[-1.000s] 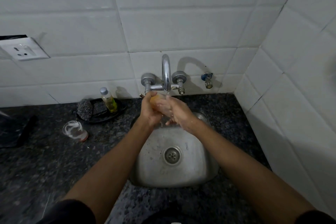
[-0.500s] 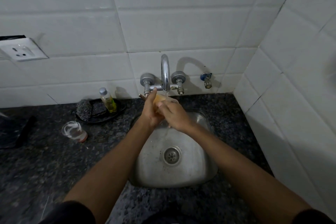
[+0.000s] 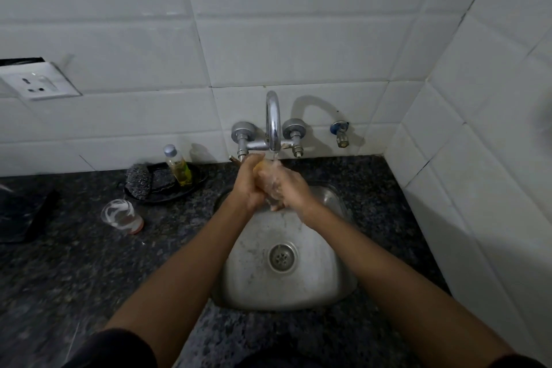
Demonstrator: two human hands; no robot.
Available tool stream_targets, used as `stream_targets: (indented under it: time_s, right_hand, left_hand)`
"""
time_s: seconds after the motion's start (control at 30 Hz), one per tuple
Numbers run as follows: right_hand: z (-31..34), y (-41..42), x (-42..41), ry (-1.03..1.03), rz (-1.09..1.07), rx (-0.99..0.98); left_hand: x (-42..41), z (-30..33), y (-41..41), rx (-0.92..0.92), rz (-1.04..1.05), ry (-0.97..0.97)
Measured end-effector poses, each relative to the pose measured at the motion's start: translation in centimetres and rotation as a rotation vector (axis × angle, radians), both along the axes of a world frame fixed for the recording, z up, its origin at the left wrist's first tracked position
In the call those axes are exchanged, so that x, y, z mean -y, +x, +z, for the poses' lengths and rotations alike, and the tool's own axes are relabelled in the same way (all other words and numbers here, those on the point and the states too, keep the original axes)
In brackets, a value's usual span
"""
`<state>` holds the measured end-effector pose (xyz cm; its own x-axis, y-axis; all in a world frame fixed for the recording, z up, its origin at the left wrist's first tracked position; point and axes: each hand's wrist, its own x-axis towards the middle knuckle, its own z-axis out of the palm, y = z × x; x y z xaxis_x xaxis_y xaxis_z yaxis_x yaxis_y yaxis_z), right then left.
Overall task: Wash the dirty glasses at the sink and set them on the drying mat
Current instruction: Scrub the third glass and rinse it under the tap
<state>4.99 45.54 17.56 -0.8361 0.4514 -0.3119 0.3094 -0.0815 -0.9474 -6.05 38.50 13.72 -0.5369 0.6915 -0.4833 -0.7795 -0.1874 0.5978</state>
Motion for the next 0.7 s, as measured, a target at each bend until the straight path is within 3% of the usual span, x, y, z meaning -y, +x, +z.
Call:
stream_targets:
  time_s: [0.03, 0.1, 0.17, 0.3, 0.4, 0.5, 0.7]
  right_hand:
    - [0.5, -0.2, -0.1, -0.213, -0.099, 0.021]
    - [1.2, -0.4, -0.3, -0.312, -0.160, 0.040]
    - [0.7, 0.1, -0.4, -0.116, -0.166, 0.018]
    - [-1.8, 1.6, -1.1, 0.707, -0.142, -0.278]
    - [-2.6, 2.1, -0.8, 1.014, -0.066, -0.345]
    - [-2.5, 2.4, -0.5, 1.088, -0.088, -0.310]
    - [-3.3, 1.7, -0.9, 1.043, 0.105, -0.098]
  left_hand:
    - [0.2, -0.3, 0.1, 0.043, 0.006, 0.006]
    - [0.4, -0.8, 0.2, 0.080, 0.010, 0.025]
    - [0.3, -1.2, 0.0, 0.094, 0.044, 0.051]
    - [-0.4, -3.0, -1.1, 0.072, 0.136, 0.036]
    - [-0.7, -4.1, -1.2, 0.040, 0.160, 0.050]
    - [-0.4, -3.8, -0.6, 0.039, 0.227, 0.037]
    - [0.1, -2.2, 0.9, -0.053, 0.421, -0.113]
